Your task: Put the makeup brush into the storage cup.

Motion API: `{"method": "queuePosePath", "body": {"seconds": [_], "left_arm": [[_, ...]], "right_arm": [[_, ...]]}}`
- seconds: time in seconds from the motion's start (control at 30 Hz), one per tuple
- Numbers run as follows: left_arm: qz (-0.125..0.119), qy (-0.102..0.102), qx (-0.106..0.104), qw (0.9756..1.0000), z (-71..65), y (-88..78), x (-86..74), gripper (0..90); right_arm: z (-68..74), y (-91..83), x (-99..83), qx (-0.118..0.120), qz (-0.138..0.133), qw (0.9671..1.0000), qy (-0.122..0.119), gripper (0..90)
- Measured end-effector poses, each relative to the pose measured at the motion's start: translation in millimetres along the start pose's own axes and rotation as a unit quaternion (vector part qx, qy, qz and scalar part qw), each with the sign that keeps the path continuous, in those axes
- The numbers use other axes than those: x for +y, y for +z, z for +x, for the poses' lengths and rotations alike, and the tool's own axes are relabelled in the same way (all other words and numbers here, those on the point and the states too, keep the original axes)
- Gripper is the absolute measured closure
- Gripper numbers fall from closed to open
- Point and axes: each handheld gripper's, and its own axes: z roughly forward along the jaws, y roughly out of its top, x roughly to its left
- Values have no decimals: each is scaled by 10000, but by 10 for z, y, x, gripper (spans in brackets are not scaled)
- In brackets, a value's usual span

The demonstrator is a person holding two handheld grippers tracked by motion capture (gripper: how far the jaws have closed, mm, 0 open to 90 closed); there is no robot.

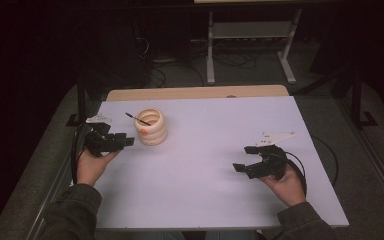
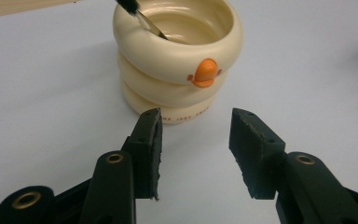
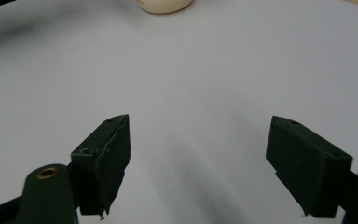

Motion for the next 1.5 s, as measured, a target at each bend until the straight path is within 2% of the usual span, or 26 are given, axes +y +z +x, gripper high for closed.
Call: {"method": "queuePosePath", "body": {"seconds": [0.03,0.17,0.27,0.33,0.4,0.43,0.53,0.6,0.67,0.83,0.93,1.0,1.13,1.37,1.43,1.5], "left_arm": [[-43,-35,-24,10000,-15,0,-11,539],[-29,57,-83,9999,-48,-25,-54,535],[-141,85,-103,9998,-106,-51,-72,523],[-107,214,-98,9997,-130,-74,-86,521],[-156,182,-131,9996,-158,-77,-105,517],[-107,252,-127,9995,-165,-87,-113,517],[-91,312,-138,9994,-197,-82,-148,510],[-73,277,-137,9995,-211,-62,-166,485],[-19,364,-118,9993,-218,-60,-173,477],[-93,352,-163,9992,-275,-63,-207,466],[-111,436,-150,9989,-310,-75,-221,457],[-243,382,-214,9987,-333,-91,-231,446],[-280,414,-189,9986,-405,-110,-254,434],[-256,713,-141,9970,-549,-135,-270,387],[-257,690,-148,9972,-598,-121,-283,354],[-205,830,-156,9962,-628,-109,-298,338]], "right_arm": [[-7,0,-4,-13,-24,10000,-31,209],[-15,-9,-19,-42,-12,10000,5,209],[-21,-15,-29,-77,-1,10000,7,208],[-25,-17,-35,-83,-7,10000,15,206],[-27,-18,-41,-93,-16,10000,30,205],[-26,-23,-41,-101,6,9999,40,204],[-26,-25,-47,-98,28,9999,26,199],[-22,-36,-58,-137,35,9999,-7,194],[-23,-51,-66,-142,44,9999,23,194],[-48,-88,-101,-199,29,9998,25,189],[-46,-104,-114,-211,23,9997,75,187],[-47,-108,-127,-223,14,9997,65,186],[-48,-116,-154,-225,17,9997,78,186],[-19,-104,-196,-233,39,9997,82,187],[-9,-101,-202,-224,63,9997,98,187],[-7,-94,-216,-236,69,9997,93,187]]}}
